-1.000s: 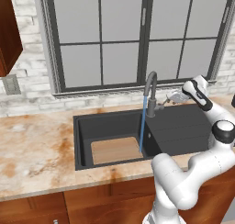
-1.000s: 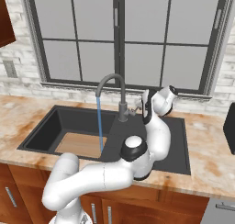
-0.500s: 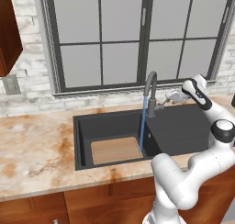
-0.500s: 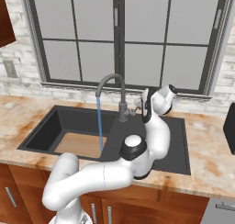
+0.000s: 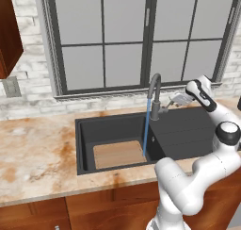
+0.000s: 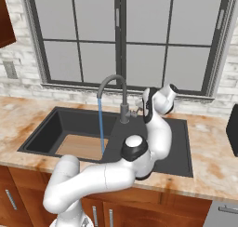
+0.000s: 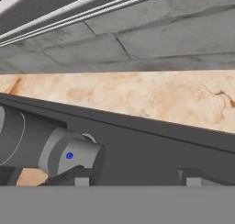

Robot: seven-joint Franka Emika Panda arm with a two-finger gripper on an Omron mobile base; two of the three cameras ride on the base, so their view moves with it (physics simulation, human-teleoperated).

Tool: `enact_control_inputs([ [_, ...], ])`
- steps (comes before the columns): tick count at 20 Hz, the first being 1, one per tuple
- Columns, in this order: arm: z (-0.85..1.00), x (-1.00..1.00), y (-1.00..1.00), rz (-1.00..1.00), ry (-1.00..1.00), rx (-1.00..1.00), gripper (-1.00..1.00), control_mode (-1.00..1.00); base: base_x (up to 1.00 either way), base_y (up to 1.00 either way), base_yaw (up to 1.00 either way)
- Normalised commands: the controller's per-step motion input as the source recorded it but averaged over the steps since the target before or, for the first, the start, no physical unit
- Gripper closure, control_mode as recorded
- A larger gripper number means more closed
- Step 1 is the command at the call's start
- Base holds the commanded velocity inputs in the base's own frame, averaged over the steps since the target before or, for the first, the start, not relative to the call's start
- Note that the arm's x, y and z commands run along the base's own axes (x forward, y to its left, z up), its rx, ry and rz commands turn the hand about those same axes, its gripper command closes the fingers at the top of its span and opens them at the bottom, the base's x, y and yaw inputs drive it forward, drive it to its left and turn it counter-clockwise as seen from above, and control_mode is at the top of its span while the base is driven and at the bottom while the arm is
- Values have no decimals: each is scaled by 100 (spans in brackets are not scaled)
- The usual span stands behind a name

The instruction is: Turn on the sink faucet with hot water and rinse the cutting board for ten seconds, then turn off the faucet. Push the cutting board to reach the water if necessary.

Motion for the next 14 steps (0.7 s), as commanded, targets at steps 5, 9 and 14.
enact_control_inputs([
  [5,-29,0,52,0,1,-2,-100,-100,0,0,0],
  [9,-28,0,50,0,1,-2,-100,-100,0,0,0],
  [14,-31,0,45,0,0,-1,-100,-100,0,0,0],
])
